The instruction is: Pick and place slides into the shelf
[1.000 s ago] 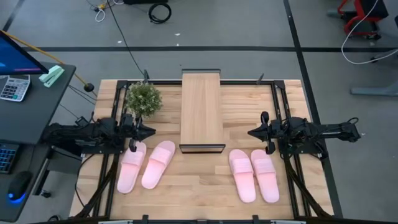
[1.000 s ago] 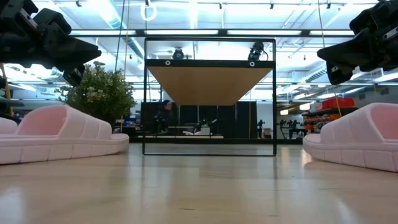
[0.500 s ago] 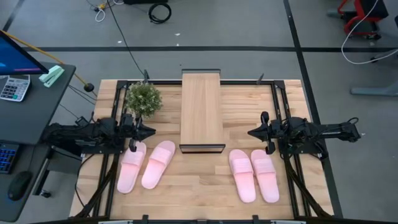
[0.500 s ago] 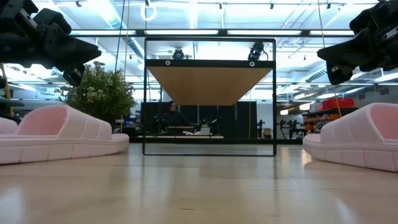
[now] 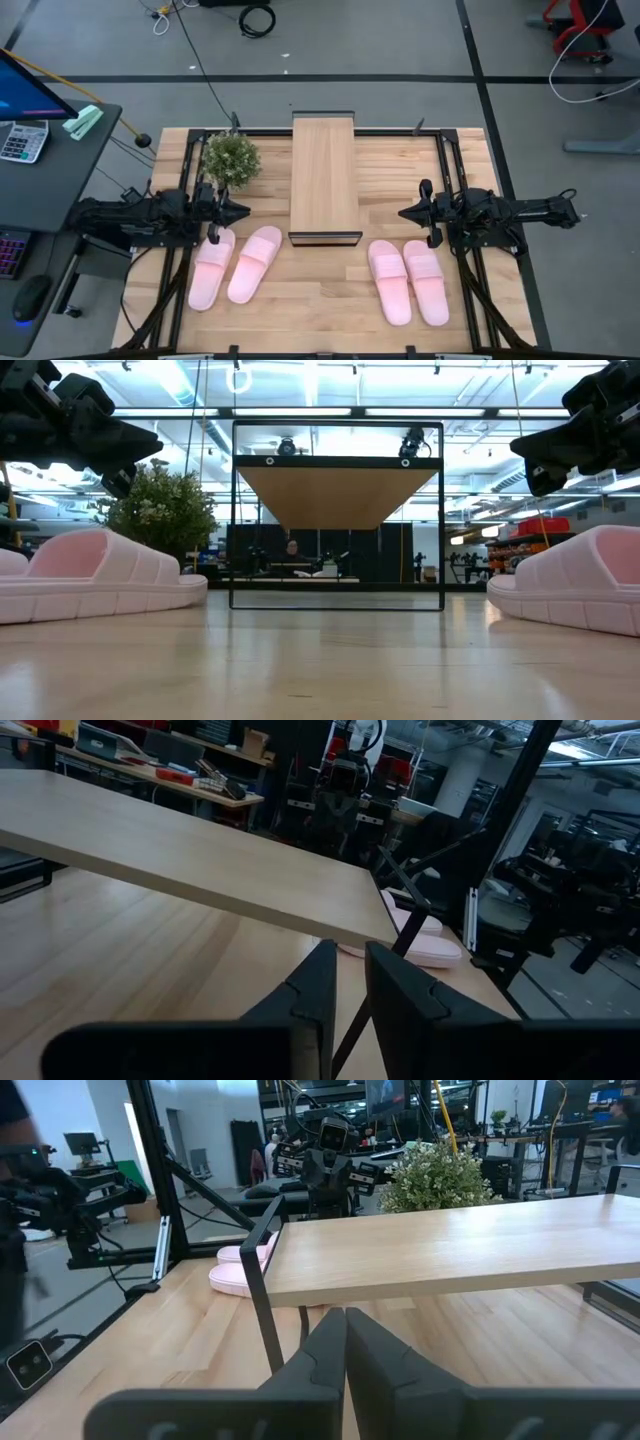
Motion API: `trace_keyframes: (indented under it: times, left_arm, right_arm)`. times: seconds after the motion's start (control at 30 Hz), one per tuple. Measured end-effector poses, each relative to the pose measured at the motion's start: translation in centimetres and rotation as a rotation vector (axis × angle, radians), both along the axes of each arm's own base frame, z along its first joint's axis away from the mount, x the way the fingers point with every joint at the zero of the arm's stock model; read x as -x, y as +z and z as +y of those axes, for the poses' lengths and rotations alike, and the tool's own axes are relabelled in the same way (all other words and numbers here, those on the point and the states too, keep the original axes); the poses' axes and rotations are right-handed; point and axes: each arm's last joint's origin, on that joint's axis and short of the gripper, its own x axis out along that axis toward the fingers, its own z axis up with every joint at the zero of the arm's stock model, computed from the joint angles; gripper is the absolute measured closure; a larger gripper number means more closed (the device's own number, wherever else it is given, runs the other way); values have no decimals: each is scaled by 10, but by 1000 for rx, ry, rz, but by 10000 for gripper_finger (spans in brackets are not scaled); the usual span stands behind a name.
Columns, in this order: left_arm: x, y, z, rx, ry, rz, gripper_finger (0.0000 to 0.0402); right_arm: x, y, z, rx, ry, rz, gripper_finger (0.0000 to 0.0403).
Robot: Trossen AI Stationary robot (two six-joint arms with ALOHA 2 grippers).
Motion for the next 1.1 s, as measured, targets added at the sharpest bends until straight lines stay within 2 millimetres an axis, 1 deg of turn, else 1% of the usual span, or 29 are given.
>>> trace_keyframes:
  times: [0.3, 0.7, 1.0, 1.1]
  left_arm:
    - [0, 0, 0, 0, 0, 0, 349]
    - [0, 0, 0, -1, 0, 0, 338]
    - [0, 0, 0, 0, 0, 0, 348]
    - [0, 0, 0, 0, 0, 0, 348]
  right_arm:
    - [0, 0, 0, 0, 0, 0, 386]
    - [0, 0, 0, 0, 0, 0, 386]
    - [0, 0, 0, 0, 0, 0, 386]
    - [0, 0, 0, 47, -1, -2, 386]
